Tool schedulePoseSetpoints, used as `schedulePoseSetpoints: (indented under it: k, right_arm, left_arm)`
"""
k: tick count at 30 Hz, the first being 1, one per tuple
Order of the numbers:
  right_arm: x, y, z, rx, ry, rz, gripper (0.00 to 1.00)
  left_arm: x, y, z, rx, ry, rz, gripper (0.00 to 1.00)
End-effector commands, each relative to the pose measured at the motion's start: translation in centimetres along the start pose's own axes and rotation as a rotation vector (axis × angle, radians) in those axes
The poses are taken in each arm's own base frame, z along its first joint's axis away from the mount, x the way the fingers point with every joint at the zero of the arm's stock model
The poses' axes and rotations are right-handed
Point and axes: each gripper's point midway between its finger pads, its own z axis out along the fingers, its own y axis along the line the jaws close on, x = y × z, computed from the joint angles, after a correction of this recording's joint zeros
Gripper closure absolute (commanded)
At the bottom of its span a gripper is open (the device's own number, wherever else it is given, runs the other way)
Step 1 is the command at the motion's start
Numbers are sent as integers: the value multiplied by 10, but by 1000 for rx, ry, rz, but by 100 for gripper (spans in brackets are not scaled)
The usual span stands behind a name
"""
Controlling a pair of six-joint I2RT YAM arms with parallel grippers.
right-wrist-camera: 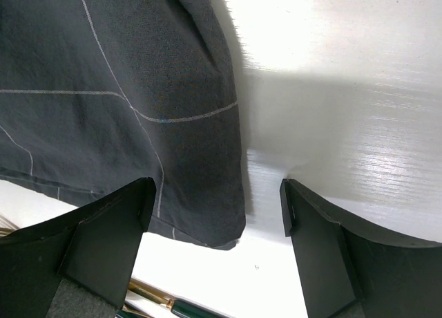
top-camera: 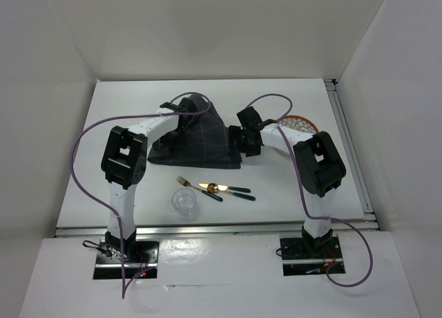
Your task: Set the dinner table for one person
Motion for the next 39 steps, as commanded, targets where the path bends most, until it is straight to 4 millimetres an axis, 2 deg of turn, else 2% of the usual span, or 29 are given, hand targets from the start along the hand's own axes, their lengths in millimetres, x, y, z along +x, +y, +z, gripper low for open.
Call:
schedulePoseSetpoints:
  k: [1, 2, 4, 9, 14, 19, 21, 22, 23, 26, 27, 30, 34, 35, 37, 39]
  right_arm:
    - [-10, 0, -15, -4, -43, -5, 15]
    - [-10, 0, -15, -4, -43, -5, 15]
    - [-10, 0, -15, -4, -43, -5, 15]
    - [-10, 0, -11, -4, -43, -5, 15]
    - [-10, 0, -11, -4, -43, -5, 15]
    - [-6, -1, -10, -8, -31, -5, 15]
    - [-2, -1, -9, -19, -23, -16, 14]
    - [-1, 2, -10, -37, -13, -25, 10]
    - [-4, 7, -13, -60, -22, -27, 7]
    - [1, 15, -15, -119, -11, -53, 4]
    - [1, 15, -15, -120, -11, -53, 3]
    - [10, 15, -11, -129, 20, -51, 3]
    - [20, 14, -8, -142, 45, -50, 17]
    - [25, 11, -7, -136, 57, -48, 20]
    - [29, 15, -6, -149, 64, -44, 24]
    - [31, 21, -7, -169, 64, -53, 33]
  left_arm:
    - [10, -2, 10, -51, 22, 32, 16]
    - [11, -5, 12, -65, 18, 36, 16]
    - [15, 2, 15, -113, 25, 46, 16]
    - [19, 13, 19, -190, 32, 44, 27]
    - [14, 19, 17, -228, 7, 28, 38]
    - [11, 25, 13, -256, -1, 19, 44]
    - [9, 25, 10, -255, -3, 17, 53]
    - [10, 27, 10, -259, 4, 24, 56]
    - [8, 26, 8, -256, -2, 18, 65]
    - [1, 30, -3, -247, -19, -5, 83]
    - [-2, 23, -5, -210, -13, -18, 97]
    - [-7, 25, -17, -131, 0, -60, 100]
    - [-24, 36, -33, -2, -11, -138, 100]
    - [-30, 40, -41, 35, -29, -161, 100]
    - [-38, 39, -50, 110, -41, -192, 100]
    - [-40, 43, -54, 145, -37, -208, 100]
